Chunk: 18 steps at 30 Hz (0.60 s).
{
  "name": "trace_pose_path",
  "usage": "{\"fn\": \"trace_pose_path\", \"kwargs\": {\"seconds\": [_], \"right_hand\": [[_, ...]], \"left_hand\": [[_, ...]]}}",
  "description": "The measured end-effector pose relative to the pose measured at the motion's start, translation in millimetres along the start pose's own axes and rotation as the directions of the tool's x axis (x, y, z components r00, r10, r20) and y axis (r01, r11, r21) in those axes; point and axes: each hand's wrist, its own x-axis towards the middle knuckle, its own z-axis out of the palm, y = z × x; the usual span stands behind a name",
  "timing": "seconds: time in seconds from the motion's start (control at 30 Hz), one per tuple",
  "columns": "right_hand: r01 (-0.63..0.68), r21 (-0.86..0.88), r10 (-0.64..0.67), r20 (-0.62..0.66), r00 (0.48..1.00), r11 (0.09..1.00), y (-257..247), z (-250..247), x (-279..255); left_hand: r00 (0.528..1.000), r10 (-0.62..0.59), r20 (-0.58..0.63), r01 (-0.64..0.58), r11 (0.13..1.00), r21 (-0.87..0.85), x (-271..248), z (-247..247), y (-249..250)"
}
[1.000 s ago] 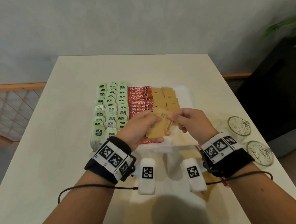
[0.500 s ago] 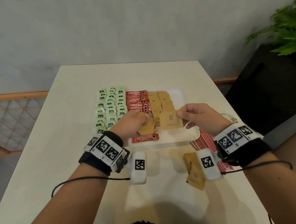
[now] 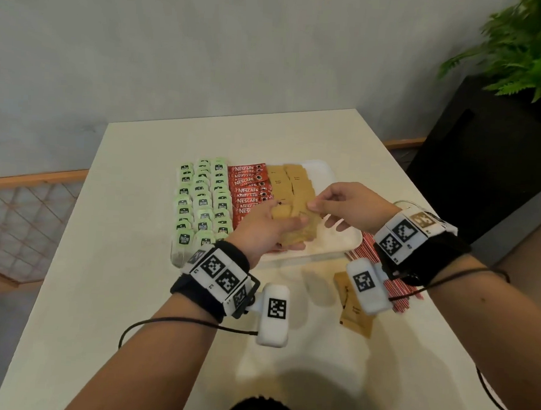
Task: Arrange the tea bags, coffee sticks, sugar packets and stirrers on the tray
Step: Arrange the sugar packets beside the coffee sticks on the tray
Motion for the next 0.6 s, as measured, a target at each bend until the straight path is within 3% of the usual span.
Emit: {"fn": "trace_pose_path", "kwargs": {"seconds": [0.13, 0.27, 0.37, 0.5, 0.6], "right_hand": [[-0.07, 0.149, 0.054, 0.112, 0.992, 0.986, 5, 2, 5], [-0.069, 0.301, 0.073, -0.002, 0.997, 0.951, 8, 0, 17], [-0.12, 0.149, 0.137, -0.108, 0.985, 0.981, 26, 1, 30], [-0.258, -0.008, 0.257, -0.05, 0.965, 0.966, 50, 15, 41], [-0.291, -0.046, 0.29, -0.035, 0.956, 0.956, 52, 29, 48]], "left_hand": [[0.996, 0.055, -0.066, -0.055, 0.998, 0.001, 7, -1, 2], [0.998, -0.017, -0.053, 0.016, 1.0, -0.01, 15, -12, 7], [0.987, -0.112, -0.112, 0.101, 0.99, -0.099, 21, -30, 13], [0.983, -0.121, -0.141, 0.103, 0.986, -0.129, 26, -53, 15], [0.974, -0.093, -0.208, 0.065, 0.988, -0.138, 29, -65, 11]]}}
